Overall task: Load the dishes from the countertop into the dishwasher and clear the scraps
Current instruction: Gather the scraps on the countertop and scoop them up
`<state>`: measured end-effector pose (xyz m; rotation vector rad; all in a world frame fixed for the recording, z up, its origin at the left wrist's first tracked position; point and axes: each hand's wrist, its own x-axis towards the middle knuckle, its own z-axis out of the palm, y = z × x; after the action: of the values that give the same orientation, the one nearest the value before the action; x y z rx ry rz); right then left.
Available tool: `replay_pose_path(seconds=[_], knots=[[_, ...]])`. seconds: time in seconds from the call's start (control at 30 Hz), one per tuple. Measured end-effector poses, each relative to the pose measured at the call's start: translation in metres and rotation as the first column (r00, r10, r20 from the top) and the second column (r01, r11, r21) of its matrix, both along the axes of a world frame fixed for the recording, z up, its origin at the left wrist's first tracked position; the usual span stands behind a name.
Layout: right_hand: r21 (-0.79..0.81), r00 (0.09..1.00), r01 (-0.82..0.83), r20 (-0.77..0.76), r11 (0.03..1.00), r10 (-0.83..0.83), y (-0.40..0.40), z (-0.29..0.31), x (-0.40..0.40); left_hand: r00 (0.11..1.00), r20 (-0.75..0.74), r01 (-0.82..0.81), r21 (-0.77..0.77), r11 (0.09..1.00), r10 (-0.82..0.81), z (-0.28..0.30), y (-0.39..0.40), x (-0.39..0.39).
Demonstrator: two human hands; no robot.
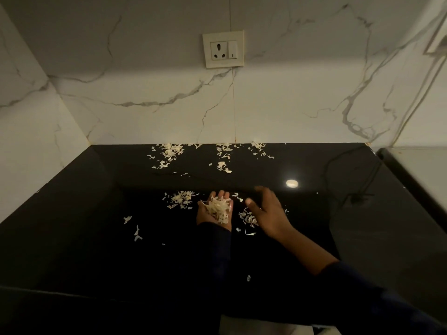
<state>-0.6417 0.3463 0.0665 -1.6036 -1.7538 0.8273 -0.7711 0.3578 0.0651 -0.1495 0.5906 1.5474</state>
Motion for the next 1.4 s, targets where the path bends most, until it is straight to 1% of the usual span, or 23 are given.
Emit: replay_pose_path(seconds=[0.03,0.07,0.13,0.23,0.33,0.43,0.53,0.63,0.7,0.77,0.83,0.87,0.93,0.97,1.0,1.03,1.07,1.1,1.17,1.27,1.3,1.33,1.4], knots=[[-0.077,0.991,0.001,0.131,0.997,0.009,-0.005,-0.008,0.007,1.000,-0.003,-0.022,0.001,1.000,0.022,0.001,0.000,0.001],[-0.150,0.971,-0.023,0.230,0.988,0.057,-0.012,-0.015,0.011,0.999,-0.013,-0.033,0.004,0.999,0.033,0.003,0.000,0.000],[-0.260,0.931,-0.089,0.320,0.961,0.173,-0.027,-0.026,0.012,0.998,-0.044,-0.041,0.008,0.999,0.041,0.003,0.000,-0.002],[-0.309,0.851,-0.158,0.439,0.938,0.288,-0.046,-0.034,0.009,0.998,-0.050,-0.039,0.021,0.999,0.040,0.004,0.000,-0.007],[-0.315,0.763,-0.175,0.555,0.933,0.331,-0.066,-0.046,0.000,0.996,-0.078,-0.040,0.006,0.999,0.040,0.007,-0.003,-0.011],[-0.282,0.758,-0.112,0.596,0.953,0.265,-0.077,-0.052,-0.012,0.996,-0.079,-0.051,0.015,0.999,0.052,0.008,-0.005,-0.017],[-0.242,0.762,-0.069,0.613,0.968,0.207,-0.055,-0.052,-0.020,0.992,-0.100,-0.076,0.020,0.997,0.078,0.009,-0.005,-0.028],[-0.231,0.758,-0.108,0.610,0.967,0.230,-0.017,-0.048,-0.022,0.985,-0.129,-0.112,0.016,0.994,0.113,0.014,-0.007,-0.040],[-0.252,0.781,-0.152,0.562,0.956,0.272,0.002,-0.041,-0.021,0.979,-0.149,-0.136,0.015,0.991,0.137,0.017,-0.007,-0.050],[-0.201,0.779,-0.251,0.539,0.947,0.321,0.003,-0.034,-0.024,0.975,-0.166,-0.150,0.020,0.989,0.151,0.018,-0.007,-0.058],[-0.147,0.709,-0.420,0.563,0.895,0.425,-0.015,-0.031,-0.037,0.969,-0.185,-0.163,0.026,0.986,0.165,0.018,-0.006,-0.064],[-0.149,0.643,-0.511,0.587,0.846,0.492,-0.029,-0.031,-0.046,0.967,-0.189,-0.167,0.028,0.986,0.169,0.018,-0.006,-0.065],[-0.189,0.454,-0.670,0.661,0.718,0.598,-0.056,-0.040,-0.066,0.965,-0.195,-0.174,0.032,0.984,0.177,0.018,-0.005,-0.063],[-0.208,0.366,-0.722,0.694,0.660,0.619,-0.063,-0.046,-0.074,0.965,-0.197,-0.172,0.032,0.985,0.175,0.018,-0.004,-0.062],[-0.226,0.306,-0.748,0.717,0.623,0.627,-0.065,-0.051,-0.078,0.966,-0.195,-0.167,0.028,0.986,0.169,0.018,-0.004,-0.060],[-0.241,0.280,-0.752,0.727,0.614,0.627,-0.063,-0.052,-0.077,0.967,-0.195,-0.160,0.024,0.987,0.161,0.017,-0.003,-0.058],[-0.251,0.280,-0.737,0.733,0.628,0.620,-0.057,-0.051,-0.073,0.968,-0.197,-0.152,0.021,0.988,0.153,0.017,-0.004,-0.056],[-0.251,0.302,-0.710,0.735,0.658,0.607,-0.049,-0.048,-0.066,0.969,-0.199,-0.145,0.018,0.989,0.146,0.017,-0.004,-0.054],[-0.212,0.392,-0.636,0.739,0.742,0.548,-0.030,-0.042,-0.048,0.971,-0.200,-0.129,0.009,0.992,0.128,0.017,-0.005,-0.052],[-0.190,0.472,-0.463,0.774,0.866,0.422,0.002,-0.032,-0.019,0.974,-0.192,-0.122,-0.011,0.992,0.118,0.021,-0.006,-0.047],[-0.184,0.518,-0.392,0.766,0.901,0.381,0.009,-0.029,-0.011,0.975,-0.188,-0.121,-0.012,0.993,0.116,0.022,-0.006,-0.045],[-0.169,0.584,-0.324,0.739,0.931,0.337,0.012,-0.026,-0.004,0.975,-0.189,-0.119,-0.011,0.993,0.115,0.022,-0.006,-0.044],[-0.146,0.741,-0.176,0.631,0.974,0.229,0.003,-0.021,0.010,0.973,-0.203,-0.114,-0.009,0.993,0.109,0.022,-0.004,-0.044]])
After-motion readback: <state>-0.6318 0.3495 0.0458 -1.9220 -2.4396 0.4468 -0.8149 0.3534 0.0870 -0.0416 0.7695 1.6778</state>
